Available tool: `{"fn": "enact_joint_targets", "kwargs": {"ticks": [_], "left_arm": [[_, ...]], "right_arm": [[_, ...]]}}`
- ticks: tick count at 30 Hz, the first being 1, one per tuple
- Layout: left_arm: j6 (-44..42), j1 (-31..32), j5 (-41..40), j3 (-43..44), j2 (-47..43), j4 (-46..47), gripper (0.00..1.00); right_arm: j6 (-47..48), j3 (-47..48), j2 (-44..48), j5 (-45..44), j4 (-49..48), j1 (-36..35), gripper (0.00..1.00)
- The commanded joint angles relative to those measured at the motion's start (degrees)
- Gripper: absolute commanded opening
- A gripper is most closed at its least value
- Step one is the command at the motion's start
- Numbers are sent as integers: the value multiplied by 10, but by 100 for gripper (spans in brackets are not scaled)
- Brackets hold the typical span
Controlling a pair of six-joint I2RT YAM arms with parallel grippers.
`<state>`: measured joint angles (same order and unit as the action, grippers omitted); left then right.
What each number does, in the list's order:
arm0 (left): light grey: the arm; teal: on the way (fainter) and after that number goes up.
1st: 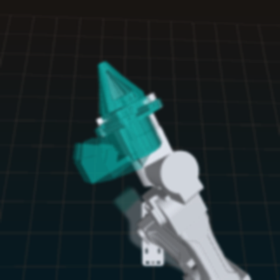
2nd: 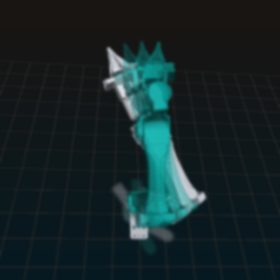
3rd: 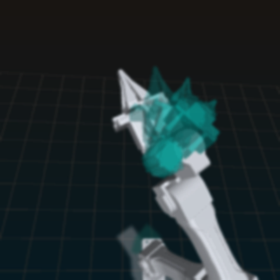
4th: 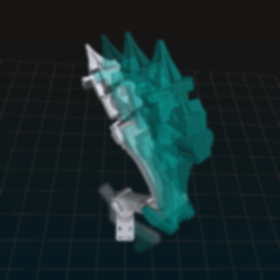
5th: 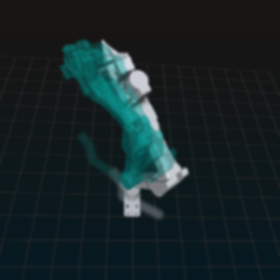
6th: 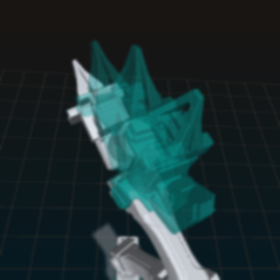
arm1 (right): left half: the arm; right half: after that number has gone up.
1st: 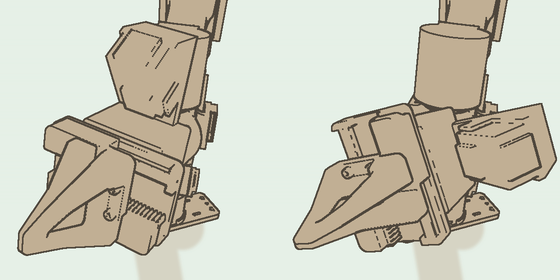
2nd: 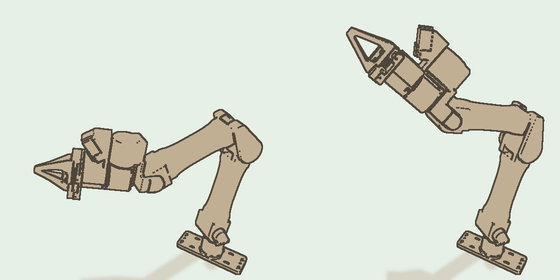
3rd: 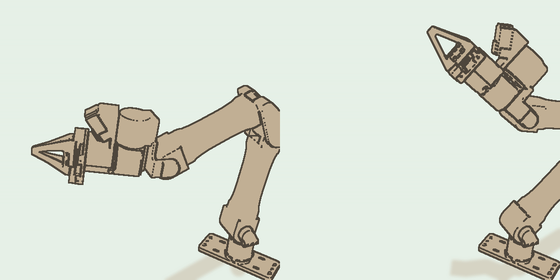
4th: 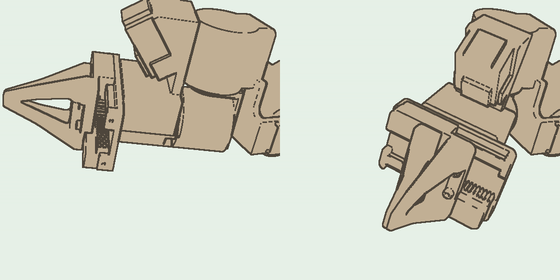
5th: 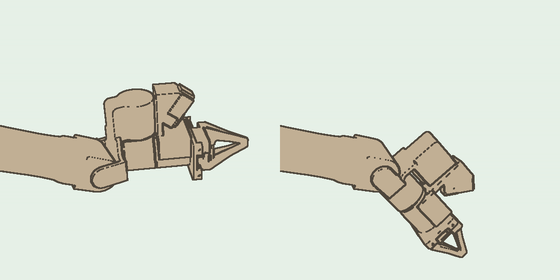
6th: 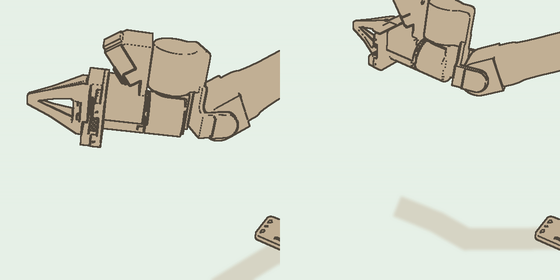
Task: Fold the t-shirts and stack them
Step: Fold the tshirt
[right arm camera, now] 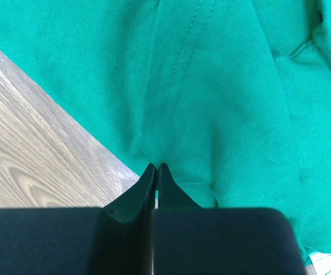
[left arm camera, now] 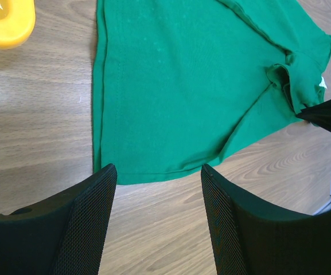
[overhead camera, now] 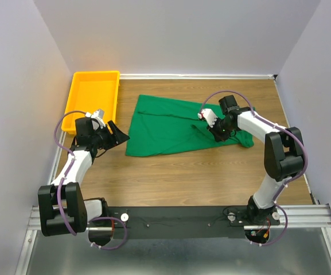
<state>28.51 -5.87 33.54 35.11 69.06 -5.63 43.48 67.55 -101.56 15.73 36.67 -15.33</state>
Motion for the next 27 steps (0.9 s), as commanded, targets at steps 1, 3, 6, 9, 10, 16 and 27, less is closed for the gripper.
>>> {"fn": "enact_joint_targets", "kwargs": {"ticks": [1, 3, 6, 9, 10, 16, 27], "left_arm": [[-9, 3, 19, -7, 0, 10, 68], [-9, 4, 18, -9, 0, 10, 68], [-9, 4, 19, -10, 1, 11, 68], [-9, 4, 20, -10, 0, 11, 68], [-9, 5, 21, -10, 1, 10, 68], [-7, 5, 21, -14, -5, 9, 68], [8, 16, 7, -15, -23, -37, 68]], "right_arm": [[-4, 14, 25, 18, 22, -4, 1], [-5, 15, 29, 22, 27, -4, 1], [-4, 17, 30, 24, 36, -4, 12], [-6, 18, 25, 22, 37, -4, 16], [-6, 18, 24, 22, 36, -4, 16], [-8, 23, 20, 23, 35, -4, 3], [176, 15, 142, 93, 255, -4, 1]]}}
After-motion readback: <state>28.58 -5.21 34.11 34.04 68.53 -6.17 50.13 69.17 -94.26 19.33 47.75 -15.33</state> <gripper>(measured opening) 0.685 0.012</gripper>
